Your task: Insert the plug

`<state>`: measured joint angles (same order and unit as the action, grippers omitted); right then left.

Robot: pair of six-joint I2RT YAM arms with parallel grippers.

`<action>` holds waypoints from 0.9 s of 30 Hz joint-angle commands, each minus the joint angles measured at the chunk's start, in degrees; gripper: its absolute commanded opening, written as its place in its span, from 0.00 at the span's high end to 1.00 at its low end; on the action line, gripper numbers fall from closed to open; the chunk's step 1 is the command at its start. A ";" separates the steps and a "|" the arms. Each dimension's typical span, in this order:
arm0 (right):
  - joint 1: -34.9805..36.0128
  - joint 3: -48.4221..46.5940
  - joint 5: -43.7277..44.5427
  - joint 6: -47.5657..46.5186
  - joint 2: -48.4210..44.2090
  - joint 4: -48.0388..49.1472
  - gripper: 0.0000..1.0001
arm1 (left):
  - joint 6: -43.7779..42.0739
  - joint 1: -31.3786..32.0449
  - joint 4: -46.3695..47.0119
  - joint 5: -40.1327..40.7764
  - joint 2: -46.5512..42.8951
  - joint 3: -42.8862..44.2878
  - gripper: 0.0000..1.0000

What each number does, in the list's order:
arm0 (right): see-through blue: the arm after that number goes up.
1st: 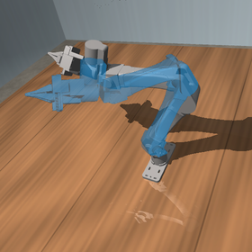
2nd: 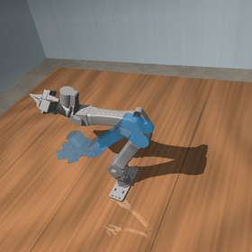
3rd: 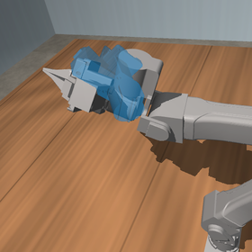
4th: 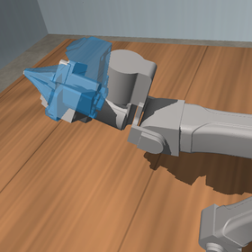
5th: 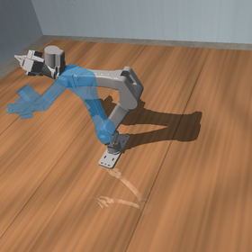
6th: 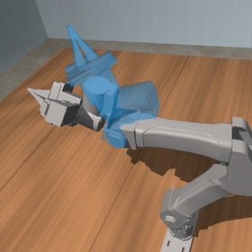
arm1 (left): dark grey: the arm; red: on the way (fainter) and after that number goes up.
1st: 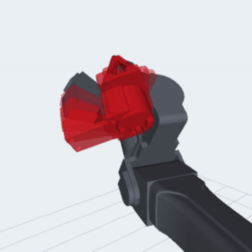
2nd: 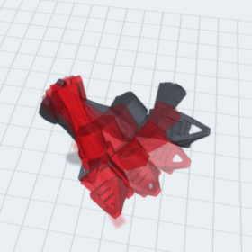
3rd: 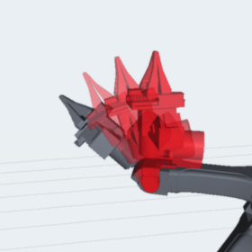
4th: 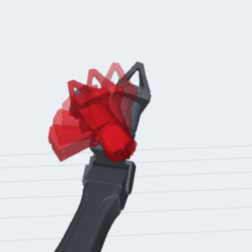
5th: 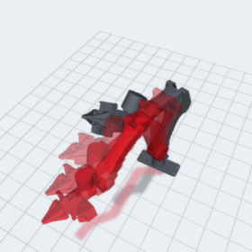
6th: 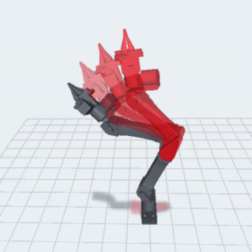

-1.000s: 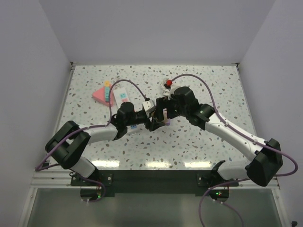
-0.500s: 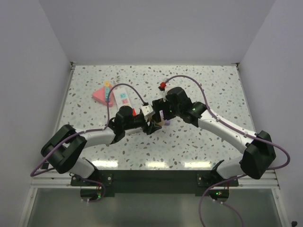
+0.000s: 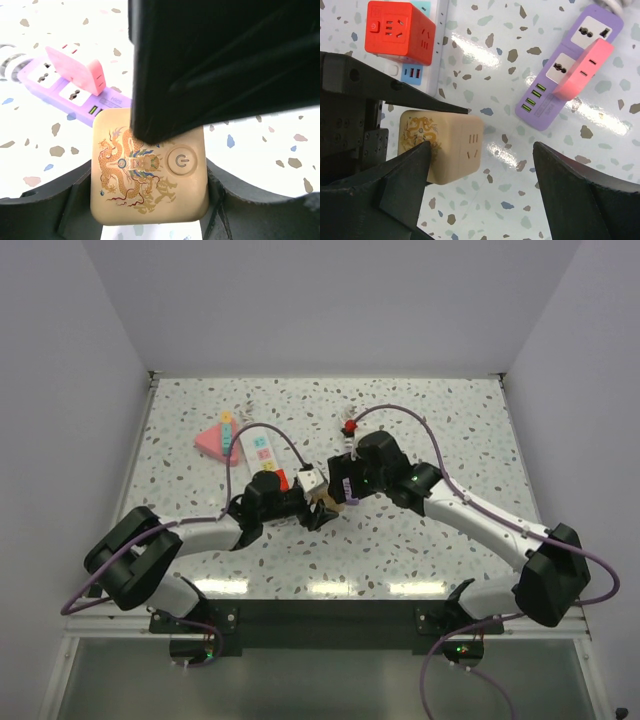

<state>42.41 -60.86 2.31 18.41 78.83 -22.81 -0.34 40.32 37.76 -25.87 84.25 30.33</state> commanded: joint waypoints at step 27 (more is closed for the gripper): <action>-2.07 5.05 -16.97 -0.05 0.71 8.48 0.13 | -1.68 0.90 6.54 -0.50 2.23 5.00 1.00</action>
<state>40.32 -56.69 -9.47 18.65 78.06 -17.61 -0.71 40.53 39.42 -26.35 86.41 31.97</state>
